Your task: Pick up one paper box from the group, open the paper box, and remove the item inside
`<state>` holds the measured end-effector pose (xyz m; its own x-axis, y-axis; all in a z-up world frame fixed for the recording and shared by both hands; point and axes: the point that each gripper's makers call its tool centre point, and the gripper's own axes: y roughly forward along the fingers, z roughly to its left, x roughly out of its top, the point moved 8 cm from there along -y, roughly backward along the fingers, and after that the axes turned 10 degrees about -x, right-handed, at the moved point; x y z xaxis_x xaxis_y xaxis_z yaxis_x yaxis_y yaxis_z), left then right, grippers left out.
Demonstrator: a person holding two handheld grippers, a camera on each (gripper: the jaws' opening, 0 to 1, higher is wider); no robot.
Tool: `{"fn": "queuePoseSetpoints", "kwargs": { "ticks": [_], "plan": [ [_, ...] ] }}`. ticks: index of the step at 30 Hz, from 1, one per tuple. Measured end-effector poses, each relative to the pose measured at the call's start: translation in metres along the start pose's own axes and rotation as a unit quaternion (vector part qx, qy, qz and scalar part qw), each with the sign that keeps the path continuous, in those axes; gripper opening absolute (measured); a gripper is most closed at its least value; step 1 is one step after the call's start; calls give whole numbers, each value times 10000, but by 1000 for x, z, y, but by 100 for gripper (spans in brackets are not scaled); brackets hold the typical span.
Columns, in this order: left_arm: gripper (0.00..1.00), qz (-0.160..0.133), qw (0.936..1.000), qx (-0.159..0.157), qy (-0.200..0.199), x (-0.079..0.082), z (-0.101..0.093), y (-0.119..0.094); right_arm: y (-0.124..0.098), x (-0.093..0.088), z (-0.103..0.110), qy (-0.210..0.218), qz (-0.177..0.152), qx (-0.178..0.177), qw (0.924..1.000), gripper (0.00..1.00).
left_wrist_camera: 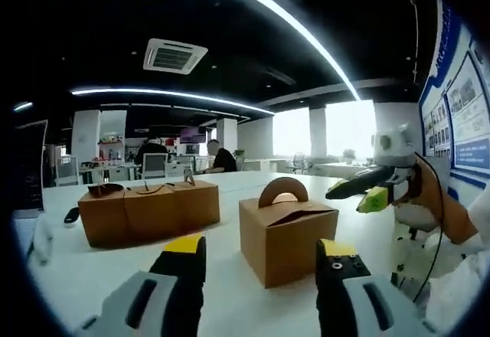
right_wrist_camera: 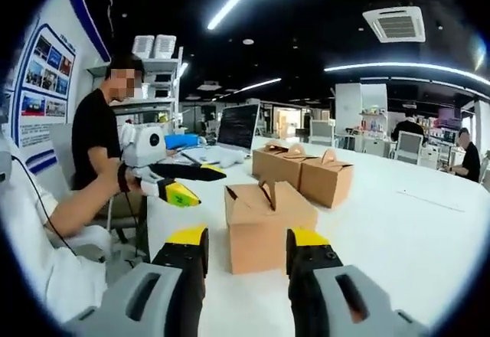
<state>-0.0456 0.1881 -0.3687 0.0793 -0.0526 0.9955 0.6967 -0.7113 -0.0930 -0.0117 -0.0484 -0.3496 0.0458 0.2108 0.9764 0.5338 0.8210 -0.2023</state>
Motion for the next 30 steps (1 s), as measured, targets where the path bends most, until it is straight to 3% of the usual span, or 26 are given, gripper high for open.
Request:
{"fn": "queuePoseSetpoints", "kwargs": {
  "ticks": [9, 13, 21, 30],
  "plan": [
    [56, 74, 9999, -102, 34, -5, -14, 12, 7, -7, 11, -78, 154, 97, 9998, 44],
    [56, 115, 9998, -149, -24, -6, -5, 14, 8, -9, 12, -65, 164, 106, 9998, 44],
    [54, 129, 9996, -237, -76, -9, -10, 17, 9, -12, 14, -49, 201, 120, 9997, 44],
    [54, 199, 9993, -309, -76, -12, -42, 22, 10, -13, 16, -21, 209, 133, 9997, 43]
  ]
}}
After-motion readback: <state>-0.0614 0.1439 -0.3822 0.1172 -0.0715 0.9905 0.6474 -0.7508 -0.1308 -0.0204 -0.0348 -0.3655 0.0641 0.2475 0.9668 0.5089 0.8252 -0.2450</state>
